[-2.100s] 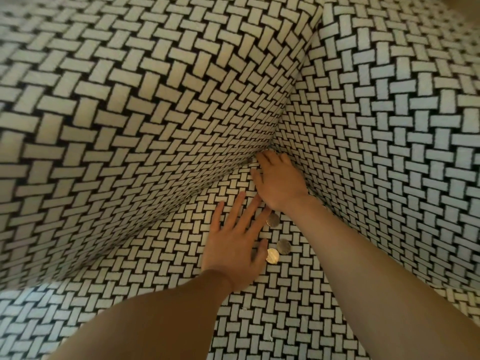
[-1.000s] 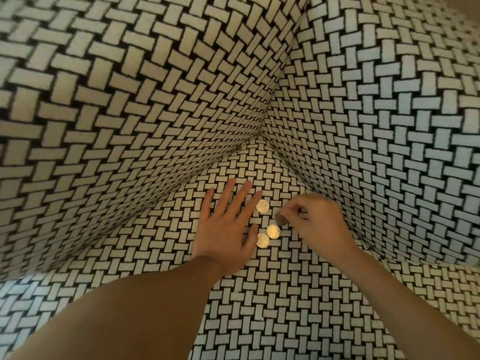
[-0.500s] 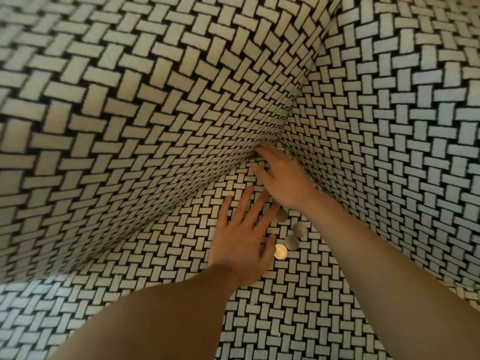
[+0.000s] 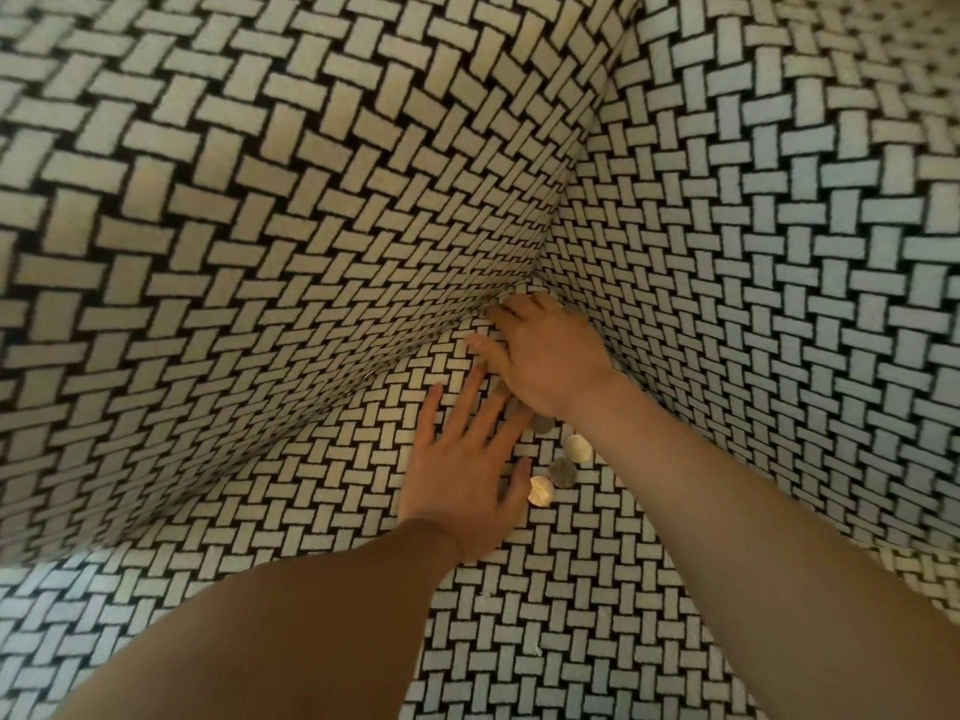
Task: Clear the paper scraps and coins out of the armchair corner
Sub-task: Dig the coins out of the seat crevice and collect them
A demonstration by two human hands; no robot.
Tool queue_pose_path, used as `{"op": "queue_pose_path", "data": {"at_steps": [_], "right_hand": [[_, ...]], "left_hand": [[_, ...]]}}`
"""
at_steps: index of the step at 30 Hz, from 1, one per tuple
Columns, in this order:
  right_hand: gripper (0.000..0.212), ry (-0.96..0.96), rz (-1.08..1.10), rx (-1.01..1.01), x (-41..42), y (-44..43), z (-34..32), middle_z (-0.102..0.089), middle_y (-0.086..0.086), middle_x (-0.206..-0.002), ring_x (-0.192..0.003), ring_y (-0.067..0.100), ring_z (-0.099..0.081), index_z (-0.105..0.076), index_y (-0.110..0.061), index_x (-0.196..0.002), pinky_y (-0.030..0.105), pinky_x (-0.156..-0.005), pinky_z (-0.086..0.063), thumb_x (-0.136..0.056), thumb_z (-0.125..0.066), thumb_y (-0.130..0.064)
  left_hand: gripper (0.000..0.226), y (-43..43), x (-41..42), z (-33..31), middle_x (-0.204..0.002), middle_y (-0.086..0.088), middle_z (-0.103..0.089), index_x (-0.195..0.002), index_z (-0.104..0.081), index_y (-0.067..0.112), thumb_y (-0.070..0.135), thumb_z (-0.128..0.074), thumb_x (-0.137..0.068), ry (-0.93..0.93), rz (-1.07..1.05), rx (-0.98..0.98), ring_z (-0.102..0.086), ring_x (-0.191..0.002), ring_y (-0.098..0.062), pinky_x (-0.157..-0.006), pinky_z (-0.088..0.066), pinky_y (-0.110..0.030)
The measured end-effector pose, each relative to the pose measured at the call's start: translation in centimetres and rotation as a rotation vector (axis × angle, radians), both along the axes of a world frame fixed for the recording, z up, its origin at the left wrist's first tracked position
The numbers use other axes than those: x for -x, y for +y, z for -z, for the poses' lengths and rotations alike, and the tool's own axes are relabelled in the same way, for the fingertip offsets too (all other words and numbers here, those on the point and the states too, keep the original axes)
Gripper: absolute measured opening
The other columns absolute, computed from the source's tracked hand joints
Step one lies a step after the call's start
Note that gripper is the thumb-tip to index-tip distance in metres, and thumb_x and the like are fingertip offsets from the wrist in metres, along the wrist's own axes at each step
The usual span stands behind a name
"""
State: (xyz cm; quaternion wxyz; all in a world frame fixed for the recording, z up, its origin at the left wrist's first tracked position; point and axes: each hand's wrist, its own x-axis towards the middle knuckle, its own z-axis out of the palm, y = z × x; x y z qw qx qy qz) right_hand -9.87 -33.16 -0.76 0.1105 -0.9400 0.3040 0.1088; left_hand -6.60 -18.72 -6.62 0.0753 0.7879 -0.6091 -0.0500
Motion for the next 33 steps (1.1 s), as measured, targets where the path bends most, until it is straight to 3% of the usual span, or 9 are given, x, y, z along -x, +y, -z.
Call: {"op": "queue_pose_path", "data": {"at_steps": [5,10,15,21,23,25,28,30,33], "right_hand": [[0.053,-0.11,0.09,-0.011,3.7,1.7,0.1,-0.039,-0.006,-0.144,-0.134,0.016,-0.03,-0.036,-0.022,-0.143,0.043,-0.107,-0.034,-0.098,-0.024,-0.048],[0.069,-0.118,0.142,-0.01,7.6,3.6,0.4,-0.038,-0.008,-0.146,-0.134,0.013,-0.032,-0.035,-0.021,-0.144,0.039,-0.108,-0.034,-0.09,-0.006,-0.053],[0.049,-0.11,0.179,-0.041,8.5,4.3,-0.1,-0.043,-0.005,-0.142,-0.128,0.015,-0.036,-0.039,-0.018,-0.142,0.035,-0.106,-0.036,-0.099,-0.031,-0.04],[0.043,-0.15,0.253,-0.116,9.0,4.9,-1.4,-0.054,-0.001,-0.127,-0.119,0.016,-0.044,-0.053,-0.016,-0.131,0.033,-0.1,-0.04,-0.099,-0.034,-0.038],[0.038,-0.184,0.301,-0.181,9.3,4.7,-1.9,-0.061,-0.001,-0.113,-0.109,0.016,-0.052,-0.063,-0.018,-0.118,0.034,-0.091,-0.045,-0.098,-0.037,-0.037],[0.034,-0.24,0.425,-0.21,9.8,3.9,-2.6,-0.065,-0.001,-0.087,-0.082,0.017,-0.06,-0.069,-0.016,-0.098,0.032,-0.069,-0.049,-0.098,-0.041,-0.034],[0.03,-0.176,0.671,-0.096,11.6,2.3,-3.2,-0.059,0.001,-0.067,-0.062,0.019,-0.056,-0.06,-0.015,-0.08,0.025,-0.049,-0.038,-0.097,-0.039,-0.029],[0.031,-0.056,0.776,-0.094,12.8,1.5,-2.9,-0.061,0.004,-0.076,-0.072,0.022,-0.058,-0.058,-0.013,-0.082,0.029,-0.061,-0.046,-0.096,-0.037,-0.032],[0.04,0.106,0.871,-0.228,13.1,1.3,-1.6,-0.06,0.007,-0.097,-0.089,0.024,-0.054,-0.057,-0.01,-0.106,0.037,-0.083,-0.048,-0.097,-0.034,-0.041]], "left_hand": [[0.058,0.1,0.1,-0.1,-0.153,-0.003,-0.03,-0.143,-0.033,0.018,0.043,-0.03,-0.09,-0.002,0.013,-0.011,-0.017,-0.144,-0.025,-0.11,-0.015,-0.053],[0.059,0.1,0.0,0.0,-0.156,0.002,-0.02,-0.147,-0.025,0.025,0.044,-0.026,-0.092,-0.006,0.012,-0.018,-0.012,-0.145,-0.023,-0.112,-0.012,-0.052],[0.06,0.1,0.0,0.0,-0.157,0.003,-0.015,-0.15,-0.019,0.029,0.045,-0.023,-0.092,-0.016,0.0,-0.037,-0.008,-0.146,-0.021,-0.113,-0.007,-0.051],[0.06,0.1,0.1,-0.1,-0.158,0.003,-0.011,-0.15,-0.014,0.03,0.046,-0.018,-0.092,-0.019,-0.001,-0.055,-0.004,-0.146,-0.021,-0.114,-0.005,-0.05],[0.06,0.1,0.1,-0.1,-0.158,0.003,-0.01,-0.15,-0.012,0.03,0.047,-0.017,-0.092,-0.021,-0.003,-0.057,-0.003,-0.146,-0.021,-0.114,-0.005,-0.051],[0.06,0.1,0.0,-0.2,-0.158,0.004,-0.01,-0.15,-0.013,0.03,0.047,-0.017,-0.092,-0.015,-0.003,-0.064,-0.003,-0.146,-0.021,-0.114,-0.005,-0.051],[0.061,0.2,0.0,-0.2,-0.159,0.005,-0.008,-0.15,-0.011,0.031,0.047,-0.016,-0.092,-0.007,0.001,-0.067,0.0,-0.146,-0.021,-0.115,-0.003,-0.05],[0.061,0.2,-0.1,-0.2,-0.158,0.005,-0.008,-0.15,-0.011,0.031,0.047,-0.017,-0.092,-0.008,-0.001,-0.065,0.0,-0.146,-0.021,-0.115,-0.003,-0.05],[0.061,0.2,0.0,-0.2,-0.158,0.004,-0.012,-0.15,-0.014,0.03,0.047,-0.019,-0.092,-0.016,0.005,-0.07,-0.005,-0.146,-0.022,-0.114,-0.006,-0.051]]}}
